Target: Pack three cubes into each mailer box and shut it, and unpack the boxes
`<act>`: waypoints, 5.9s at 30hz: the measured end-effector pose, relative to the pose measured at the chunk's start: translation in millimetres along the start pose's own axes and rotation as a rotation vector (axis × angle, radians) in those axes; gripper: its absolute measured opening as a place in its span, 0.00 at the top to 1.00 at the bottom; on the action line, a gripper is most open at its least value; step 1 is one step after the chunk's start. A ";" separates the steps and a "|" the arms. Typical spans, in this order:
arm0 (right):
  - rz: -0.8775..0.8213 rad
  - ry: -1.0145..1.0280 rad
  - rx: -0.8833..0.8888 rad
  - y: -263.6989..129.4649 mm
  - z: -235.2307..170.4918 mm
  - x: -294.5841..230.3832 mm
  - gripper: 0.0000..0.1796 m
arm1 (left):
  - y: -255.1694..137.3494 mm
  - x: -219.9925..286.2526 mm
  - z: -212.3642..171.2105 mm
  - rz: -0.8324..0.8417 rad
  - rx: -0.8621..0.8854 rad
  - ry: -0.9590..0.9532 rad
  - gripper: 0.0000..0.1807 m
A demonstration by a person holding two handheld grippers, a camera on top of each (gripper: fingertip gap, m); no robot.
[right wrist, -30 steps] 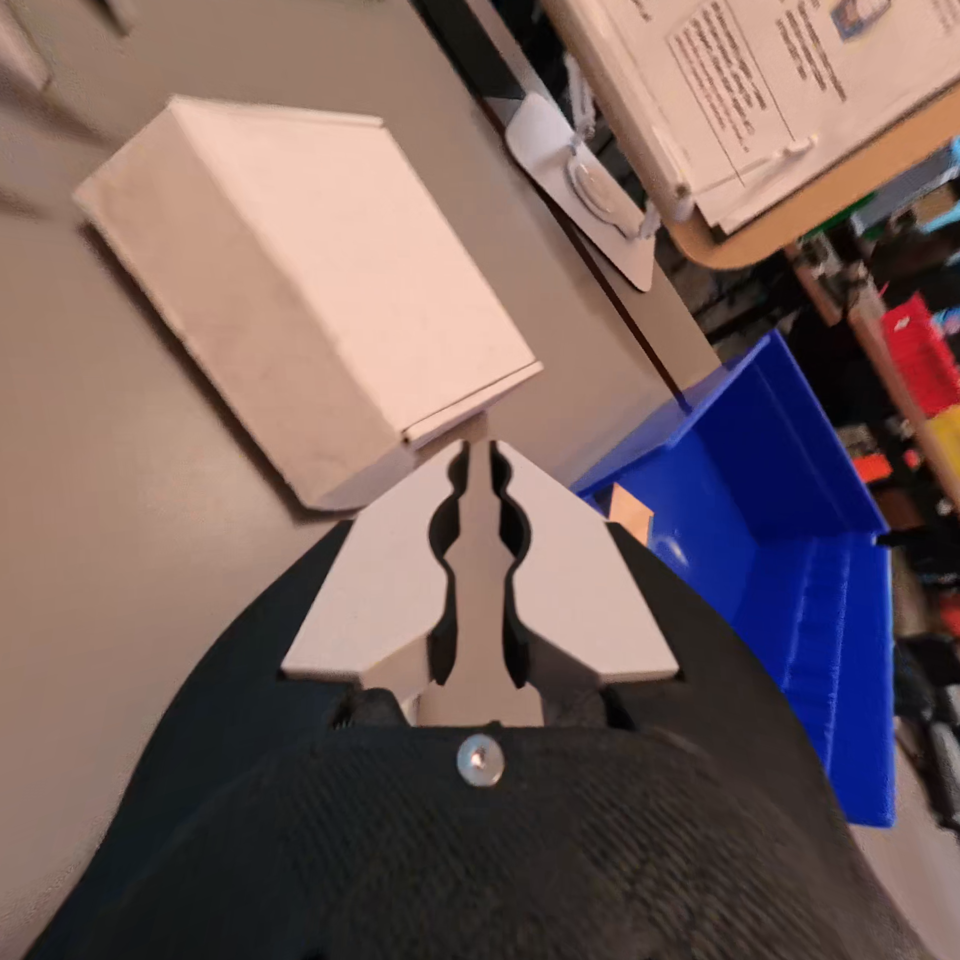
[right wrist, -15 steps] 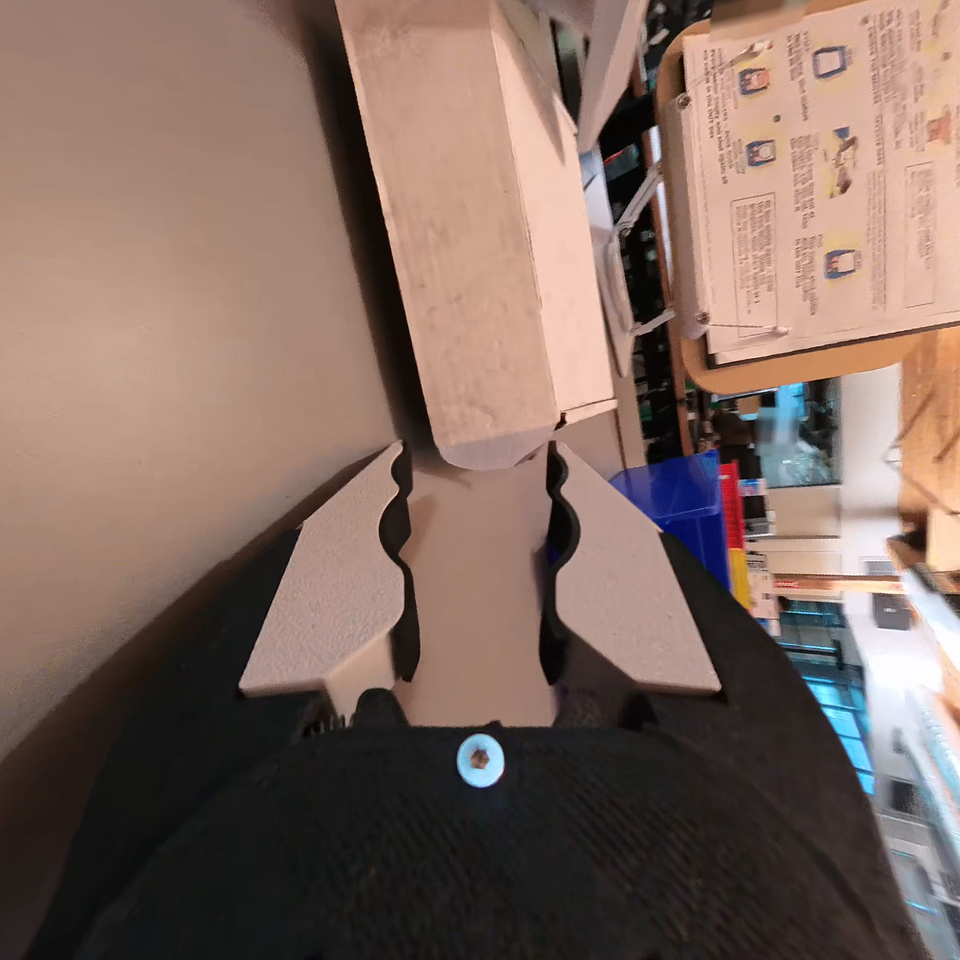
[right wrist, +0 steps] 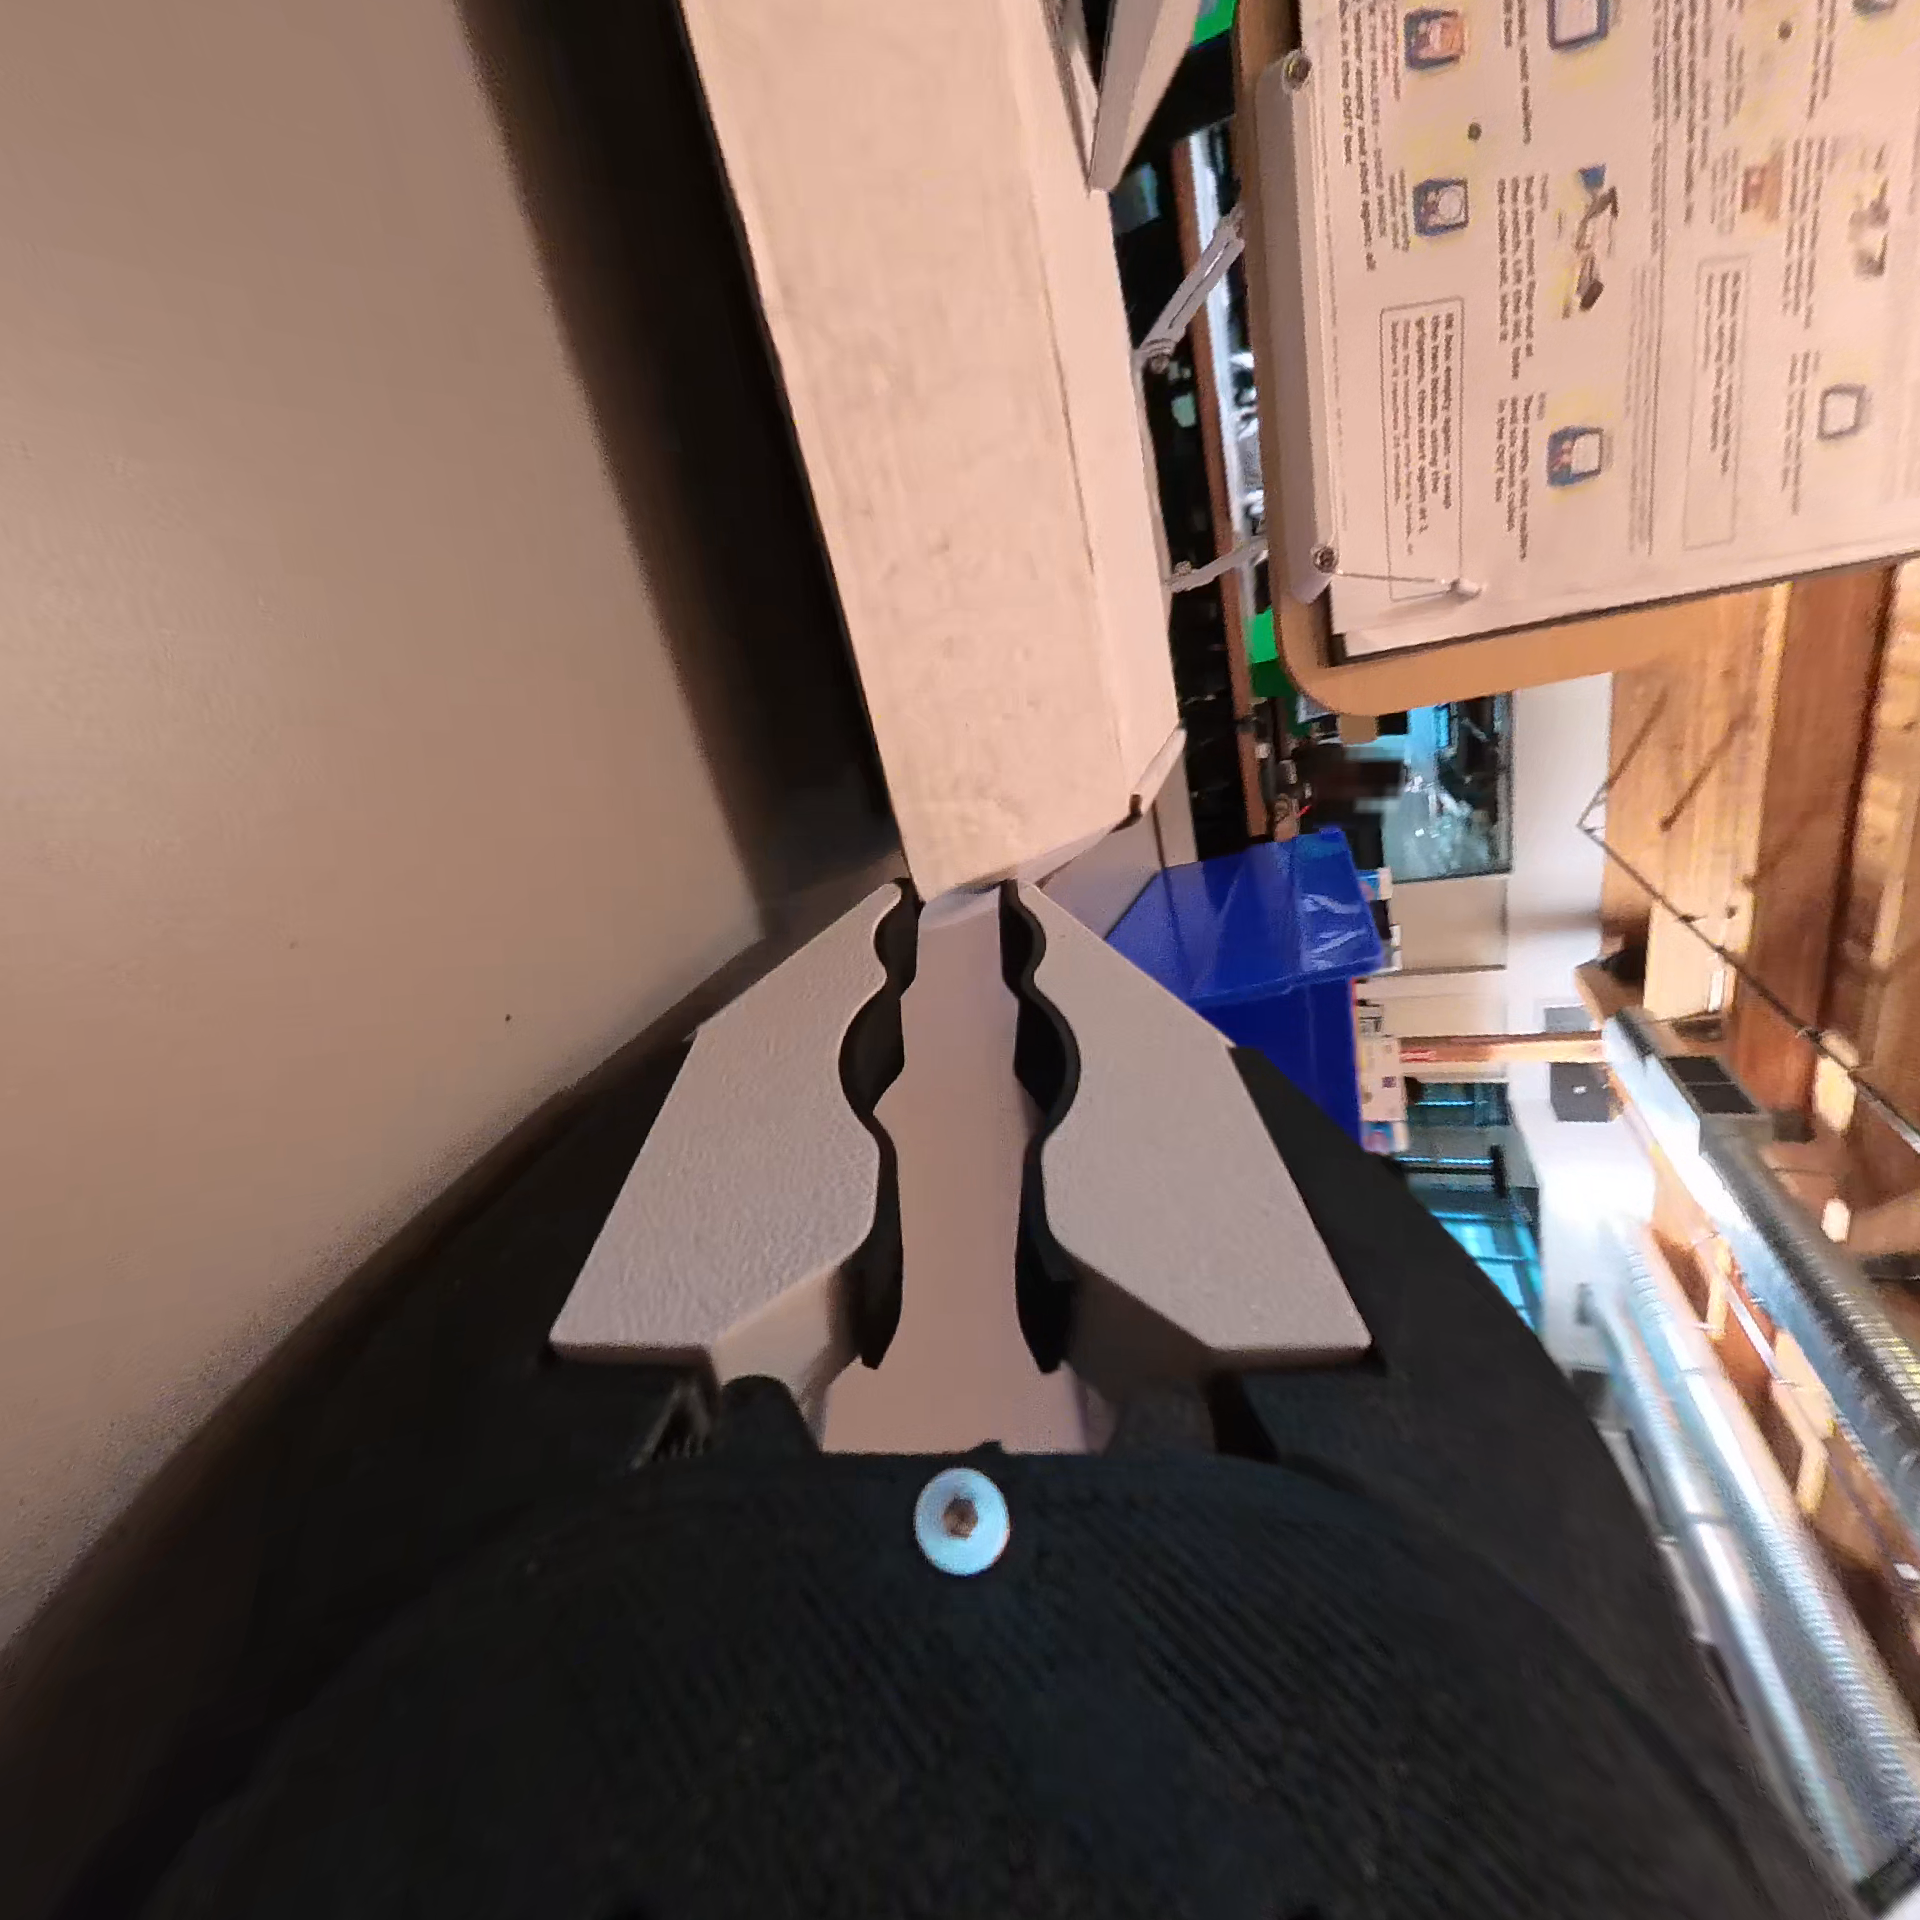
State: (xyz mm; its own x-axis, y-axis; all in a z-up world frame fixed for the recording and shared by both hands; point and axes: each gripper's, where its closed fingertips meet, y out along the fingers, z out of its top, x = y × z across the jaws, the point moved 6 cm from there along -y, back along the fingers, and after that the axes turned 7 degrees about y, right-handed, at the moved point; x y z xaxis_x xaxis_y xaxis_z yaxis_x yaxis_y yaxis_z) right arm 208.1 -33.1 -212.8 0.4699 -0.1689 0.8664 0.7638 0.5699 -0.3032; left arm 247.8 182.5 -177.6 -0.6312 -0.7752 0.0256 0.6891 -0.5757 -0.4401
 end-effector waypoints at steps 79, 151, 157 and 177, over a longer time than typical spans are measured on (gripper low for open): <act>0.295 0.417 0.051 6.7 -2.1 5.3 0.93 | -36.8 80.8 -53.2 0.227 -0.260 0.279 0.88; 0.662 0.750 0.125 42.3 -18.1 39.7 0.71 | -15.8 17.9 -46.0 -0.101 -0.223 0.335 0.64; 0.737 0.673 0.144 45.9 -17.5 32.6 0.80 | -11.1 16.6 -40.6 -0.171 -0.195 0.295 0.70; 0.642 0.645 0.100 55.3 -19.1 33.4 0.88 | -2.1 10.0 -38.3 -0.079 -0.208 0.354 0.77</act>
State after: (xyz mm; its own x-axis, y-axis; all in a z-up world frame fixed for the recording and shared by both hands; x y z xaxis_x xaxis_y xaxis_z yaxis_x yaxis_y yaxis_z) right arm 274.5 -22.6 -208.2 0.9700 -0.1952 0.1449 0.2431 0.7712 -0.5884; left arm 226.5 186.0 -210.9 -0.7878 -0.5724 -0.2275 0.5698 -0.5371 -0.6219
